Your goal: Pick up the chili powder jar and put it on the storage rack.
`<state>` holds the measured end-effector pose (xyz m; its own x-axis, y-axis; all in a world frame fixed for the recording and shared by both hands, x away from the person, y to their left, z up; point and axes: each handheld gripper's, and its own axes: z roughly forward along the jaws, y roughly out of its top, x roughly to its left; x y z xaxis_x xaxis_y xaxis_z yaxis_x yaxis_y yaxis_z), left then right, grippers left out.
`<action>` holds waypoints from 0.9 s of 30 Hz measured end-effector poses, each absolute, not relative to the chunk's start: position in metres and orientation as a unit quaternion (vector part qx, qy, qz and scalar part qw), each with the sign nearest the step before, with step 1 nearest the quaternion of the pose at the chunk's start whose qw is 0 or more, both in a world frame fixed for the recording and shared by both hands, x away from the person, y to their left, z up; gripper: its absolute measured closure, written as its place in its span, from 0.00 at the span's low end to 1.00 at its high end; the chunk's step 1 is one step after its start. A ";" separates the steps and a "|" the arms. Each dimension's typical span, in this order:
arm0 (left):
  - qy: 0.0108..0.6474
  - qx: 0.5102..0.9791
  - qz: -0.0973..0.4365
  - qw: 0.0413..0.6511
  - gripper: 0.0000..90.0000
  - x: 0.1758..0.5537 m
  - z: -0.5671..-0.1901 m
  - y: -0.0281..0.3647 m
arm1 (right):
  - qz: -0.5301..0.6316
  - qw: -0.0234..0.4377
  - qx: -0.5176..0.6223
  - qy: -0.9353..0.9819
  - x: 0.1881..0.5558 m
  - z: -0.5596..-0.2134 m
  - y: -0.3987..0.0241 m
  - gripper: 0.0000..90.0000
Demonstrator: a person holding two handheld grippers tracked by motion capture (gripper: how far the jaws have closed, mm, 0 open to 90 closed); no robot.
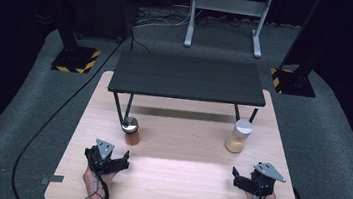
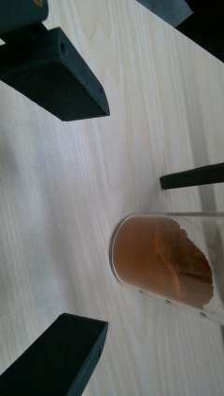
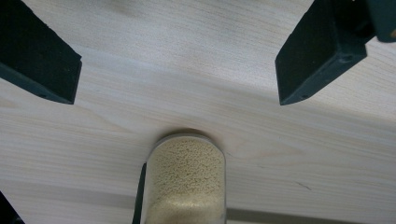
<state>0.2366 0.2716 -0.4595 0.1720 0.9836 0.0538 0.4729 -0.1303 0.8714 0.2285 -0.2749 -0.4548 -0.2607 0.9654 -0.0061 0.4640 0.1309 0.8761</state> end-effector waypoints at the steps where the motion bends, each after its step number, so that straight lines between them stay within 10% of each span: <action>1: 0.545 0.668 0.343 0.372 0.01 0.236 -0.459 0.272 | 0.403 0.310 0.523 0.684 0.229 -0.455 -0.276 0.00; 27: 0.527 0.687 0.339 0.368 0.00 0.250 -0.436 0.261 | 0.413 0.315 0.512 0.685 0.226 -0.457 -0.277 0.00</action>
<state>0.2502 0.2607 -0.4356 0.2154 0.9733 0.0788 0.4740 -0.1748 0.8630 0.2261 -0.2770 -0.4575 -0.2782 0.9605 -0.0088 0.4404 0.1357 0.8875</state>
